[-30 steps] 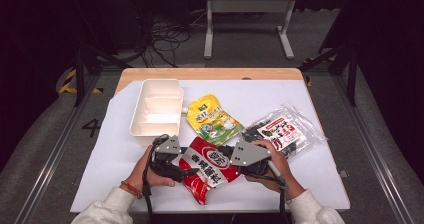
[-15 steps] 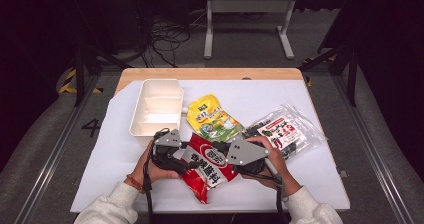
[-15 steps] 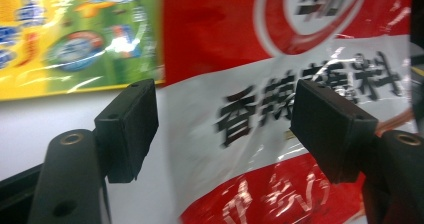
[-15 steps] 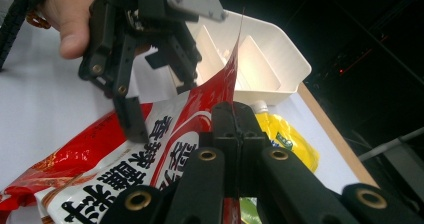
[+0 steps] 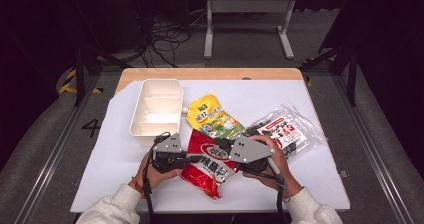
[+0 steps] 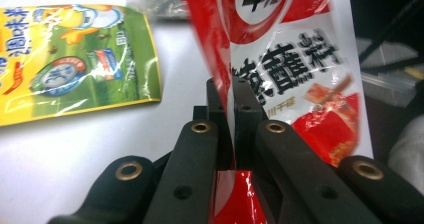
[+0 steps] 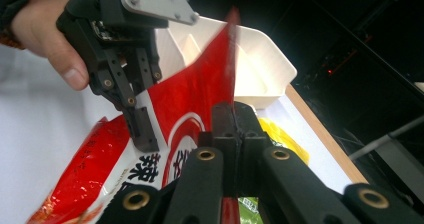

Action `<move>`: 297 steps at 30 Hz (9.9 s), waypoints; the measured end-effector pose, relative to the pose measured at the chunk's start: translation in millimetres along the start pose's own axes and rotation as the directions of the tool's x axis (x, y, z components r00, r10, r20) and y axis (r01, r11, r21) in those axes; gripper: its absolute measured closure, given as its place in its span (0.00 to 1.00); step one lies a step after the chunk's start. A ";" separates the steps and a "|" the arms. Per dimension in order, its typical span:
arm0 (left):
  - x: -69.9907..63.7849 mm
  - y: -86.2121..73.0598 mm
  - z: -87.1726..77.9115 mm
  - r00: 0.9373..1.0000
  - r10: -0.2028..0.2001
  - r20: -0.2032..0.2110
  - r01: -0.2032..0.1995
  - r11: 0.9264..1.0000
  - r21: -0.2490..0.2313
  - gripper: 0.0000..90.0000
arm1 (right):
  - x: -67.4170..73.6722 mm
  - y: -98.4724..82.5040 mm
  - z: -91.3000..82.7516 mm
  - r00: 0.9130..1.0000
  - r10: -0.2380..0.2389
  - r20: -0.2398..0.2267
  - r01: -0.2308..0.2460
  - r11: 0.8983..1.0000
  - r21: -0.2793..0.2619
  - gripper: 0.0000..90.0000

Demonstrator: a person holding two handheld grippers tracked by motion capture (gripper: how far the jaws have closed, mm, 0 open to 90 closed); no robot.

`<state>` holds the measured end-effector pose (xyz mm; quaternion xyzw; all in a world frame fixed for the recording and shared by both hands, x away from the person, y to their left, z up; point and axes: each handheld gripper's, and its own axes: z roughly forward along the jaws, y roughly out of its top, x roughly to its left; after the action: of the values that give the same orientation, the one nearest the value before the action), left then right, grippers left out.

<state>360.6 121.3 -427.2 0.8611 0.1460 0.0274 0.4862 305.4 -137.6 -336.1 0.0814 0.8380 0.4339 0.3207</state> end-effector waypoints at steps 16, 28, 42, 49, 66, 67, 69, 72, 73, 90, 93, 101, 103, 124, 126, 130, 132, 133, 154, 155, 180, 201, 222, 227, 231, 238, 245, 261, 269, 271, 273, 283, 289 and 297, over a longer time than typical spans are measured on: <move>-7.5 3.8 -33.9 0.999 -0.038 -0.024 0.035 0.990 -0.140 1.00 | 10.3 -95.6 -86.0 0.929 0.362 0.082 -0.361 0.932 -0.023 0.42; -1.9 9.3 -47.0 0.998 -0.048 -0.038 0.039 0.978 -0.204 1.00 | 15.7 -150.2 -93.2 0.890 0.438 0.127 -0.453 0.882 0.131 0.36; 21.0 28.4 -99.9 0.978 -0.082 -0.192 0.011 0.939 -0.345 1.00 | 17.6 -154.4 -84.7 0.889 0.444 0.114 -0.458 0.874 0.161 0.34; 48.1 42.4 -124.7 0.954 -0.108 -0.281 0.001 0.936 -0.353 1.00 | 20.5 -156.3 -82.7 0.892 0.441 0.102 -0.452 0.874 0.176 0.34; 133.9 52.8 -132.9 0.908 -0.181 -0.379 0.052 0.944 -0.326 1.00 | 36.6 -169.5 -93.6 0.863 0.484 0.146 -0.506 0.836 0.213 0.35; 139.5 52.8 -131.1 0.907 -0.186 -0.377 0.057 0.943 -0.327 1.00 | 37.7 -170.4 -94.5 0.858 0.494 0.143 -0.514 0.831 0.212 0.36; 148.9 51.6 -127.2 0.912 -0.186 -0.365 0.062 0.943 -0.326 1.00 | 40.4 -171.9 -94.5 0.854 0.501 0.143 -0.521 0.826 0.218 0.37; 163.2 48.3 -119.8 0.913 -0.202 -0.355 0.081 0.942 -0.326 1.00 | 43.4 -173.0 -94.7 0.850 0.504 0.153 -0.526 0.819 0.228 0.37; 168.1 47.0 -117.1 0.911 -0.211 -0.355 0.090 0.940 -0.330 1.00 | 44.2 -173.0 -95.1 0.848 0.506 0.156 -0.529 0.817 0.230 0.37; 204.4 36.5 -84.6 0.900 -0.242 -0.361 0.144 0.950 -0.276 1.00 | 50.7 -168.7 -98.1 0.853 0.503 0.143 -0.523 0.816 0.246 0.37; 208.2 32.0 -82.0 0.896 -0.266 -0.356 0.177 0.948 -0.265 0.99 | 51.7 -167.0 -96.7 0.856 0.500 0.134 -0.517 0.818 0.251 0.36; 208.7 28.8 -85.2 0.856 -0.287 -0.431 0.213 0.954 -0.212 0.79 | 52.0 -165.8 -96.0 0.857 0.502 0.117 -0.515 0.820 0.251 0.36; 206.2 28.3 -88.2 0.863 -0.258 -0.435 0.191 0.963 -0.191 0.89 | 51.7 -166.0 -96.4 0.857 0.503 0.113 -0.514 0.820 0.251 0.35; 203.2 17.8 -88.7 0.846 -0.270 -0.460 0.221 0.962 -0.160 0.99 | 48.4 -165.8 -94.3 0.855 0.506 0.114 -0.518 0.820 0.243 0.36; 200.1 18.3 -90.8 0.840 -0.273 -0.469 0.217 0.961 -0.171 0.94 | 46.6 -165.4 -94.9 0.855 0.506 0.115 -0.518 0.822 0.238 0.36; 193.1 18.3 -97.6 0.830 -0.283 -0.480 0.212 0.957 -0.198 0.89 | 43.0 -166.1 -95.8 0.852 0.511 0.116 -0.524 0.821 0.227 0.36; 187.7 18.7 -101.1 0.829 -0.275 -0.487 0.205 0.960 -0.192 0.88 | 41.1 -166.3 -96.1 0.851 0.511 0.118 -0.524 0.821 0.224 0.36; 187.7 18.7 -101.1 0.829 -0.275 -0.487 0.205 0.960 -0.192 0.87 | 41.1 -166.3 -96.1 0.851 0.511 0.118 -0.524 0.821 0.224 0.36; 64.4 6.0 -121.8 0.871 -0.128 -0.474 0.037 0.980 -0.196 0.58 | 4.1 -183.0 -101.2 0.782 0.587 0.210 -0.619 0.770 0.151 0.36; 58.7 4.0 -120.5 0.867 -0.114 -0.485 0.031 0.984 -0.178 0.56 | 2.6 -183.2 -101.3 0.777 0.592 0.214 -0.625 0.766 0.151 0.36; -24.5 -60.5 -52.9 0.940 -0.075 -0.332 0.079 0.997 -0.002 0.25 | -28.2 -204.9 -111.6 0.695 0.648 0.312 -0.698 0.711 0.079 0.31; -24.8 -50.8 -29.1 0.974 -0.029 -0.223 0.043 0.997 0.058 0.20 | -62.9 -230.8 -78.7 0.486 0.832 0.267 -0.873 0.475 0.109 0.10; -26.9 -53.4 -23.3 0.980 -0.029 -0.198 0.048 0.995 0.091 0.20 | -78.6 -206.6 -19.2 0.511 0.816 0.269 -0.859 0.485 0.162 0.09; -24.2 -46.8 -20.0 0.985 -0.037 -0.171 0.049 0.996 0.070 0.20 | -85.9 -207.7 -13.5 0.578 0.797 0.174 -0.812 0.543 0.213 0.22; -18.4 -38.4 -11.2 0.989 -0.056 -0.138 0.065 0.996 0.055 0.20 | -84.4 -206.6 -6.6 0.615 0.788 0.018 -0.767 0.592 0.248 0.39; -4.6 -18.1 23.5 0.990 -0.123 -0.072 0.127 0.990 0.054 0.18 | -74.3 -197.2 -2.6 0.654 0.755 -0.052 -0.714 0.639 0.288 0.44; 7.0 4.1 58.1 0.984 -0.166 -0.065 0.170 0.983 0.066 0.14 | -68.1 -196.9 -9.5 0.680 0.728 -0.084 -0.692 0.675 0.256 0.61; 25.9 25.3 90.8 0.977 -0.211 0.014 0.211 0.977 -0.009 0.19 | -49.8 -184.6 -19.6 0.821 0.558 -0.124 -0.537 0.827 0.168 0.70; 13.3 34.4 75.2 0.987 -0.146 0.066 0.152 0.984 -0.097 0.46 | -38.5 -167.4 -17.7 0.844 0.516 -0.145 -0.500 0.856 0.132 0.76; 11.8 34.9 70.7 0.986 -0.140 0.090 0.151 0.980 -0.131 0.55 | -37.4 -164.2 -18.2 0.849 0.510 -0.138 -0.495 0.859 0.129 0.77; 9.4 36.3 66.8 0.988 -0.111 0.104 0.126 0.980 -0.152 0.66 | -36.3 -162.4 -18.6 0.850 0.510 -0.129 -0.496 0.859 0.128 0.75; -2.8 43.7 54.5 0.989 -0.045 0.144 0.072 0.979 -0.191 0.80 | -33.0 -153.5 -26.4 0.852 0.515 -0.092 -0.503 0.855 0.124 0.61; -5.4 47.6 39.3 0.992 -0.014 0.122 0.041 0.975 -0.220 0.80 | -32.6 -150.2 -37.6 0.841 0.537 -0.064 -0.528 0.841 0.119 0.42; -8.7 54.8 11.4 0.998 0.034 0.050 -0.021 0.969 -0.246 0.80 | -25.8 -153.6 -45.9 0.846 0.532 -0.035 -0.520 0.839 0.159 0.32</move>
<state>366.8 82.8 -386.0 0.7969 0.1163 0.0287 0.5922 319.4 -272.9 -424.7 0.3141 0.8243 0.4467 0.1496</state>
